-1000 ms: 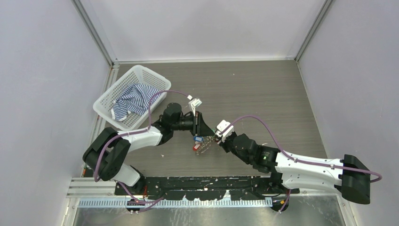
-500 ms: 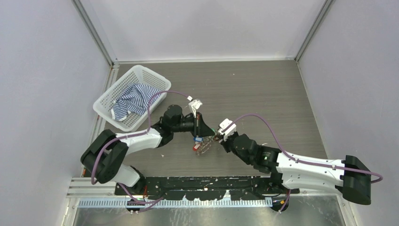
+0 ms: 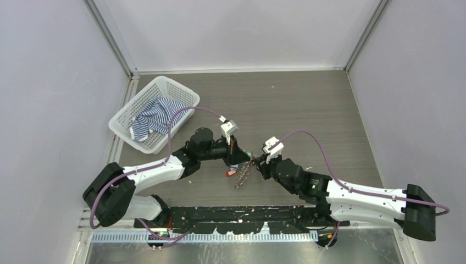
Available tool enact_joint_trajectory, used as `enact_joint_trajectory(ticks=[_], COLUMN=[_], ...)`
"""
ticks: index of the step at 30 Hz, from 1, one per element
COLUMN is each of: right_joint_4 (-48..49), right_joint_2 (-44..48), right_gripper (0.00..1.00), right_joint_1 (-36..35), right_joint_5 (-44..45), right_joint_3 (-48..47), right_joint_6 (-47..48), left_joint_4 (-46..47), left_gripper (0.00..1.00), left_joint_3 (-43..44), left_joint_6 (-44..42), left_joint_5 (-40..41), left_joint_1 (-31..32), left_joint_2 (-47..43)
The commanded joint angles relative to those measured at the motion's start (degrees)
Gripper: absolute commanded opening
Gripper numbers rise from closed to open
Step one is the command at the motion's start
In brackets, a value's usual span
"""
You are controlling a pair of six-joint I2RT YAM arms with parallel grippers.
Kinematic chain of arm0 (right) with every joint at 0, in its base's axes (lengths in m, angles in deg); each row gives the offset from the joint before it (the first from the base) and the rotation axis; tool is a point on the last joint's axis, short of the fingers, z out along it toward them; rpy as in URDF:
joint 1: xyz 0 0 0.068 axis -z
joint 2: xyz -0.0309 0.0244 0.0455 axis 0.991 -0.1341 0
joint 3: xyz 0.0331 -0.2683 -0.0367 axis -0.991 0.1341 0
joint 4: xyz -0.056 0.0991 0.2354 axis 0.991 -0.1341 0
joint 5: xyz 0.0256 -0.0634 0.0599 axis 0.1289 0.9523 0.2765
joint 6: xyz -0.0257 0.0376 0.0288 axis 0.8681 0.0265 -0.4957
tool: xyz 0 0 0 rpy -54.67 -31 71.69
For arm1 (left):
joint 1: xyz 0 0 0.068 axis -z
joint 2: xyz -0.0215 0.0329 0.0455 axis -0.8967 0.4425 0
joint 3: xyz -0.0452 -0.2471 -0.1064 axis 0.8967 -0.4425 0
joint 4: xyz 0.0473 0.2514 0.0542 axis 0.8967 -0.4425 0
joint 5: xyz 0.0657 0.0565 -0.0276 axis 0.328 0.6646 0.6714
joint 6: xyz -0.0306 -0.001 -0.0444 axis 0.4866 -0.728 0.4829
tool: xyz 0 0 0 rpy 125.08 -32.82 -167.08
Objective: Remove the keys from the keyring
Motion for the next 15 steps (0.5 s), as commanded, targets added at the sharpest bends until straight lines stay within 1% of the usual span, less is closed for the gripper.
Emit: enact_joint_trajectory(ticks=[1,10,15], right_joint_4=[1.04,0.20,-1.04], right_joint_2=[2.43,3.43,3.99], right_gripper=[0.01,0.01,0.01], right_joint_1=[-0.14,-0.20,-0.12], right_joint_5=[3.80,4.53,4.64], right_joint_3=[-0.07,-0.27,-0.87], right_joint_6=[-3.22,-3.75,-3.66], left_joint_4=[2.06,5.09,9.24], left_gripper=[0.00,0.00,0.00], left_joint_3=[-1.20,-4.26,-6.92], left_joint_6=[-3.06,-3.69,-3.51], left_joint_5=[2.85,4.75,5.22], left_joint_1=[0.36,0.37,0.36], left_joint_2=[-3.19,-5.84,-6.80])
